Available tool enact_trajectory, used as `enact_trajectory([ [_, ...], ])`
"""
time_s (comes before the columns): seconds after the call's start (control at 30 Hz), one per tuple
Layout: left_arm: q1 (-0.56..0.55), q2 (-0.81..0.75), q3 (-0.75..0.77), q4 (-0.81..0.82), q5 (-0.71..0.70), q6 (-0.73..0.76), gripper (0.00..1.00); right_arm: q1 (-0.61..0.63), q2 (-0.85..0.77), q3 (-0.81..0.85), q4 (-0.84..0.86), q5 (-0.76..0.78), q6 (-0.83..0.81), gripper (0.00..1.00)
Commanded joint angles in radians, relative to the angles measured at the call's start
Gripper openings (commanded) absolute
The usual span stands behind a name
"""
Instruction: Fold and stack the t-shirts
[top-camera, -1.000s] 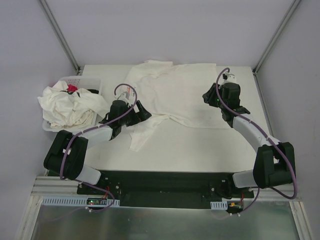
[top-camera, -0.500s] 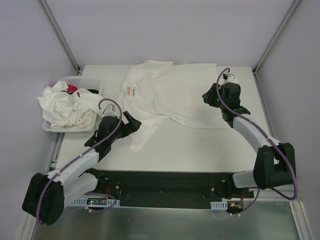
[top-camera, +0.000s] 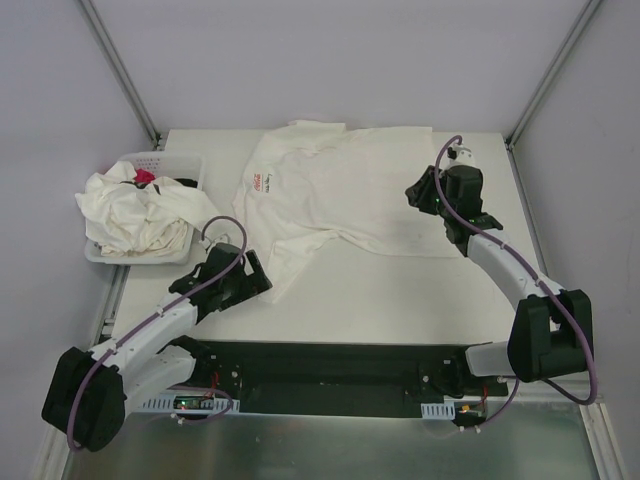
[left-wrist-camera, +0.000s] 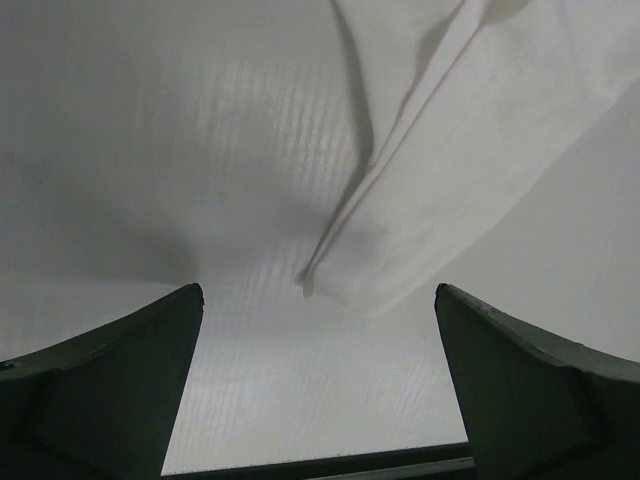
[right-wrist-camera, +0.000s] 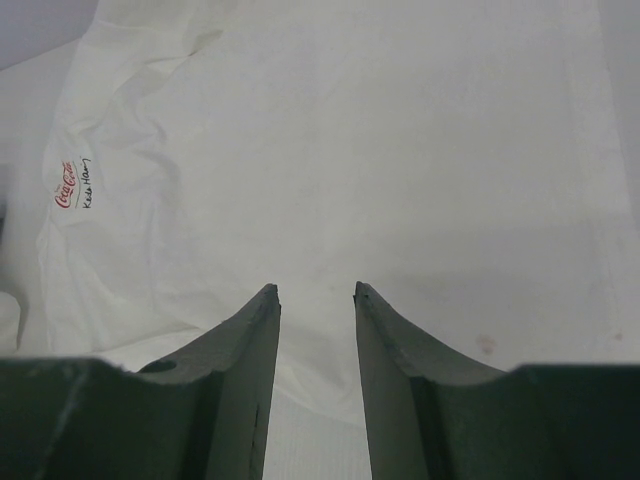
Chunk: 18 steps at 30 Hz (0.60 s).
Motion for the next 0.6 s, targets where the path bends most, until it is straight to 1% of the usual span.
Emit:
enact_trajectory([
  [0.0,-0.061,0.048,0.087,-0.138,-0.013,-0.001,0.99,-0.003,-0.035,0.007,0.013,0.004,0.01,0.38],
  [0.3,-0.127,0.112,0.121,-0.135,-0.05,-0.031,0.98,-0.003,-0.023,0.01,0.018,0.001,0.019,0.38],
  [0.57,-0.175,0.212,0.176,-0.105,-0.088,-0.035,0.92,-0.003,-0.02,0.007,0.026,0.001,0.027,0.36],
])
